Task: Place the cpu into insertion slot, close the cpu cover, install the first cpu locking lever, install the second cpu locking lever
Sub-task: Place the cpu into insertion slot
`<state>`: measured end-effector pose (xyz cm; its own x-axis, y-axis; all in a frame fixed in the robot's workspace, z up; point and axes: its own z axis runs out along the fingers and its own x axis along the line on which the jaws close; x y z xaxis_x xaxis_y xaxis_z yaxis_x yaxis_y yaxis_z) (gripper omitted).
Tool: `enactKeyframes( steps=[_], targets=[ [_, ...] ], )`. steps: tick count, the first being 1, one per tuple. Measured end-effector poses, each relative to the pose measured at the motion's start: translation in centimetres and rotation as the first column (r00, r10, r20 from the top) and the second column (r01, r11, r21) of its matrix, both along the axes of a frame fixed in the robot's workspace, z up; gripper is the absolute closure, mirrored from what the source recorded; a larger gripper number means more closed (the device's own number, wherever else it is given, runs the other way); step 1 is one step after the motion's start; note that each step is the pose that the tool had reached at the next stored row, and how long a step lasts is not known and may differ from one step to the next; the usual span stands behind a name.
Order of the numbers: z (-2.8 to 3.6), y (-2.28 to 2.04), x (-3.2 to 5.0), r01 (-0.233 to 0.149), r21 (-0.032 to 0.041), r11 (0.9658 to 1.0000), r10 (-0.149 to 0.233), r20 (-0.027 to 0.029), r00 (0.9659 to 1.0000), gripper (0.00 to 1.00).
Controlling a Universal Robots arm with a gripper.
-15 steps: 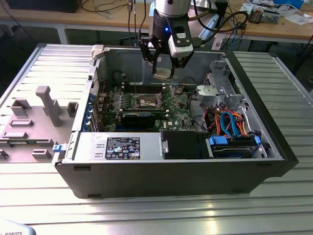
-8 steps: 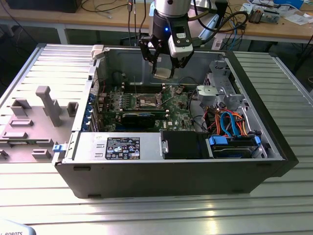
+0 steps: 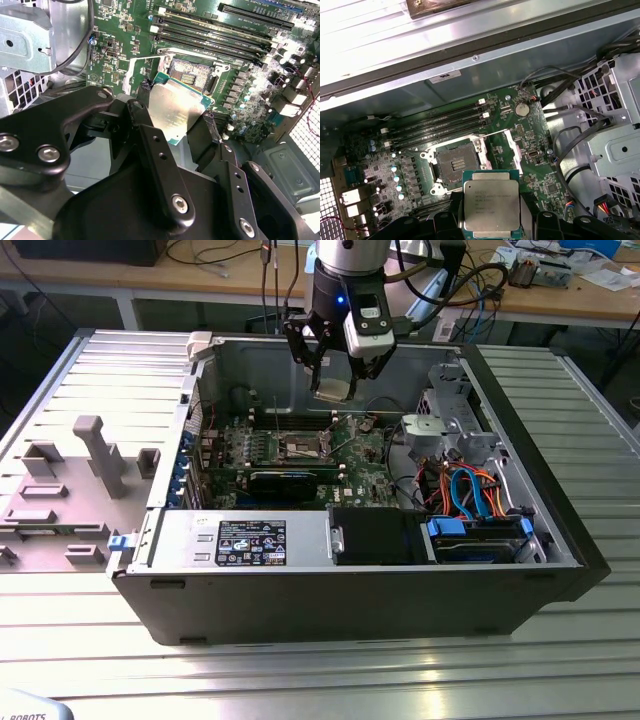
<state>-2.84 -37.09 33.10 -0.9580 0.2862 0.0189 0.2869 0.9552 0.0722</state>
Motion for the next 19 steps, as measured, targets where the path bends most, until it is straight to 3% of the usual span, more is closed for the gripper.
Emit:
enactKeyframes(
  steps=[2,3,9,11,19],
  targets=[
    [-0.17,0.00,0.00,0.002,-0.0002,1.0000,-0.002,0.0000,1.0000,0.46],
    [-0.70,0.00,0.00,0.002,-0.0003,1.0000,-0.002,0.0000,1.0000,0.46],
    [-0.80,0.00,0.00,0.002,-0.0003,1.0000,-0.002,0.0000,1.0000,0.46],
    [-1.41,0.00,0.00,0.006,-0.0002,1.0000,-0.006,0.0000,1.0000,0.46],
    [-1.53,0.00,0.00,0.007,-0.0003,1.0000,-0.007,0.0000,1.0000,0.46]
  ],
)
